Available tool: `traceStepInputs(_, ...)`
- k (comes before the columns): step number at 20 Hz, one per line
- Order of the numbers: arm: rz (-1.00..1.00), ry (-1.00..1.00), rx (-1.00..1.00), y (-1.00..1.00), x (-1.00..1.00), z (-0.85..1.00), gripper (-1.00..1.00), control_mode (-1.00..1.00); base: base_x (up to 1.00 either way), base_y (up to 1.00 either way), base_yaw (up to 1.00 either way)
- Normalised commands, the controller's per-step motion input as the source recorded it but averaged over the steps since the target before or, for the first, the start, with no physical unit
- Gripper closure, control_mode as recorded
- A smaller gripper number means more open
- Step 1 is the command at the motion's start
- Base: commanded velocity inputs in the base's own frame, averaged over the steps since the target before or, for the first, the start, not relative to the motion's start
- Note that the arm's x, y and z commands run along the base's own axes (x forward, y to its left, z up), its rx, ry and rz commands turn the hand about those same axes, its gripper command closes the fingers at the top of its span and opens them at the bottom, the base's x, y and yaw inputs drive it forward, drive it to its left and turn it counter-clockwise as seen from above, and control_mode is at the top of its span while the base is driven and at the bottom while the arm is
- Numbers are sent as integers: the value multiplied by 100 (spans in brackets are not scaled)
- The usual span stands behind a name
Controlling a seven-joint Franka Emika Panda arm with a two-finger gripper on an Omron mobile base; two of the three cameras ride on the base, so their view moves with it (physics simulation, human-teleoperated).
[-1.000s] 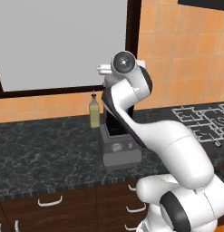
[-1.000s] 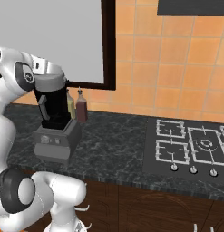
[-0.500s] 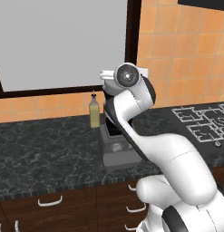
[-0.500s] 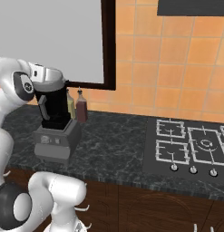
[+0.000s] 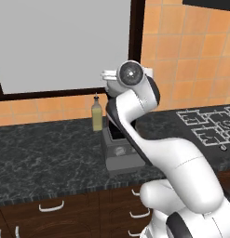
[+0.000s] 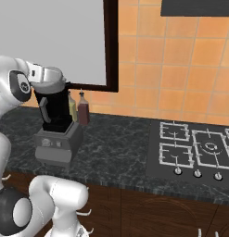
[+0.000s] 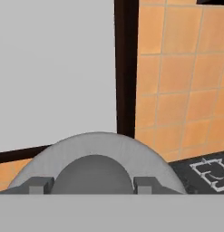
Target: Close the lid blender by securely placing the lid on top.
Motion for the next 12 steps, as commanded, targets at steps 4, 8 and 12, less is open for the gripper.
traceStepInputs(4,0,5,0,0,-8,0,-100,-100,0,0,0)
traceStepInputs(8,-1,2,0,-3,-2,0,-100,-100,0,0,0)
traceStepInputs(12,0,0,0,-7,-15,6,-100,-100,0,0,0)
